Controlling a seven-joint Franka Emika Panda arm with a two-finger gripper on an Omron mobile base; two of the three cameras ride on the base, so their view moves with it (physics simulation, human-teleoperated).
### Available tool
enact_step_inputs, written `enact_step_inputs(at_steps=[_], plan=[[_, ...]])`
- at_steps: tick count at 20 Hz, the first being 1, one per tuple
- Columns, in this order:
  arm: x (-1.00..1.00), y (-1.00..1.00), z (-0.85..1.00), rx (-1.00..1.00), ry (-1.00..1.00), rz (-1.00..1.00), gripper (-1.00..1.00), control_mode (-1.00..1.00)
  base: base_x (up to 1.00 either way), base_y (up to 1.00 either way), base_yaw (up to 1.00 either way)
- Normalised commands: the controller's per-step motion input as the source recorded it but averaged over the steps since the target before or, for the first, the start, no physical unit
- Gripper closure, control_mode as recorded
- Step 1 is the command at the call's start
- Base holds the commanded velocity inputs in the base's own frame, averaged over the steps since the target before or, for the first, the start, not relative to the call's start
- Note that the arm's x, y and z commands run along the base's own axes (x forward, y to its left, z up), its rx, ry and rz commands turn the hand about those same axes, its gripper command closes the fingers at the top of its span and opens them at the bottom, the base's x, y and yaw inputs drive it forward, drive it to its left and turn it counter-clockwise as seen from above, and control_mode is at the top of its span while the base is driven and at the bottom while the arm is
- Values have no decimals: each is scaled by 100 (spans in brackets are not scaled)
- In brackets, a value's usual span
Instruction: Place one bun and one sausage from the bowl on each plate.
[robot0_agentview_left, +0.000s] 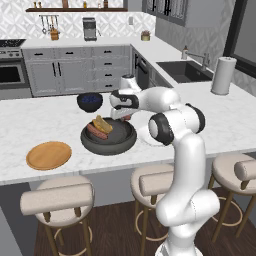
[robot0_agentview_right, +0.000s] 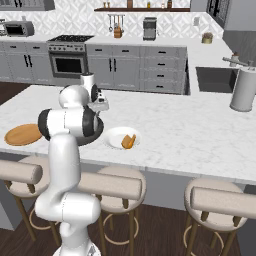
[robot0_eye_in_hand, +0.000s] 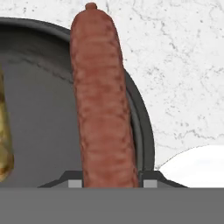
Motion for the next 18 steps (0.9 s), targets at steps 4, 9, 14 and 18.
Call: enact_step_inputs(at_steps=[4, 9, 14, 18], plan=[[-92, -41, 28, 0, -15, -11, 100, -100, 0, 0, 0], [-98, -65, 12, 0, -13, -21, 100, -100, 0, 0, 0], [-44, -87, 0, 1, 0, -18, 100, -100, 0, 0, 0], [-10, -49, -6, 5, 2, -2, 100, -100, 0, 0, 0]])
